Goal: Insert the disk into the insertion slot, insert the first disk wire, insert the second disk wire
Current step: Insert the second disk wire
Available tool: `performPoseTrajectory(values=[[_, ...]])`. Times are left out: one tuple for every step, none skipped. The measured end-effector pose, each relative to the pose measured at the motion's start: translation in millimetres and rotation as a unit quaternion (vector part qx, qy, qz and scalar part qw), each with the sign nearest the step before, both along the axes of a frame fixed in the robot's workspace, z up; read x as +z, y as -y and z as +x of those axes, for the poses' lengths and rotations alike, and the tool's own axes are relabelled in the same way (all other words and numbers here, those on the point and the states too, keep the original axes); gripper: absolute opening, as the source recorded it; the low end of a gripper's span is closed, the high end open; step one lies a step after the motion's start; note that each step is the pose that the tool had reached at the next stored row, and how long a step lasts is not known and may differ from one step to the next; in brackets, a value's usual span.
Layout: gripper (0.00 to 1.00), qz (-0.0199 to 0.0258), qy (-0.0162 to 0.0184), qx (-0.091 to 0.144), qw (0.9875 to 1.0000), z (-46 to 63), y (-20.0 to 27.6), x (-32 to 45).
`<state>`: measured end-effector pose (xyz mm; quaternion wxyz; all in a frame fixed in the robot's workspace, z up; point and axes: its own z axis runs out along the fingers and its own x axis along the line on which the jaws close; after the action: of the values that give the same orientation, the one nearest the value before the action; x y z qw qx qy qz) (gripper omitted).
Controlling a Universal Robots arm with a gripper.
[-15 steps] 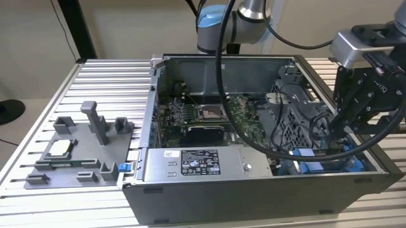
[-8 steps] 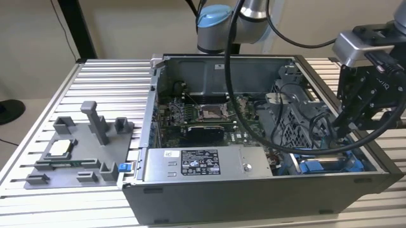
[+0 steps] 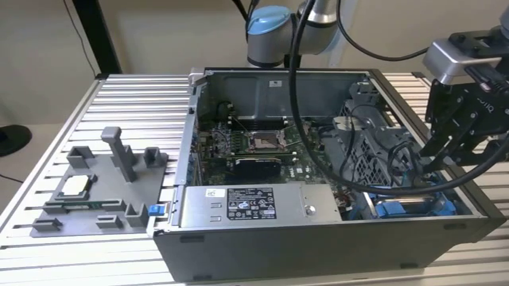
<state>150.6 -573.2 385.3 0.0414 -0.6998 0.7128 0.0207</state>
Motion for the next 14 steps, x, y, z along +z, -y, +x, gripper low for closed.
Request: performPoseTrajectory(values=[[1.00, -0.0001, -0.0001, 0.002, 1.0000, 1.8, 0.2, -0.2], [1.00, -0.0001, -0.0002, 0.004, 1.0000, 2.6, 0.5, -0.4], [1.00, -0.0002, -0.0003, 0.007, 1.0000, 2.7, 1.0, -0.6], [1.00, -0.0004, -0.0003, 0.010, 1.0000, 2.7, 1.3, -0.9], [1.00, -0.0008, -0.0003, 0.013, 0.9999, 2.7, 1.4, -1.2], [1.00, -0.0014, -0.0003, 0.016, 0.9999, 2.7, 1.4, -1.5], [1.00, -0.0021, -0.0003, 0.019, 0.9998, 2.8, 1.5, -1.8], [1.00, -0.0025, -0.0004, 0.022, 0.9998, 2.8, 1.9, -2.1], [1.00, -0.0029, -0.0005, 0.024, 0.9997, 2.7, 2.2, -2.3], [1.00, -0.0033, -0.0005, 0.026, 0.9996, 2.8, 2.7, -2.4], [1.00, -0.0035, -0.0005, 0.028, 0.9996, 2.8, 3.0, -2.7], [1.00, -0.0040, -0.0005, 0.030, 0.9995, 2.8, 3.1, -3.0], [1.00, -0.0044, -0.0005, 0.031, 0.9995, 2.7, 3.4, -3.2], [1.00, -0.0047, -0.0005, 0.033, 0.9995, 2.7, 3.6, -3.6]])
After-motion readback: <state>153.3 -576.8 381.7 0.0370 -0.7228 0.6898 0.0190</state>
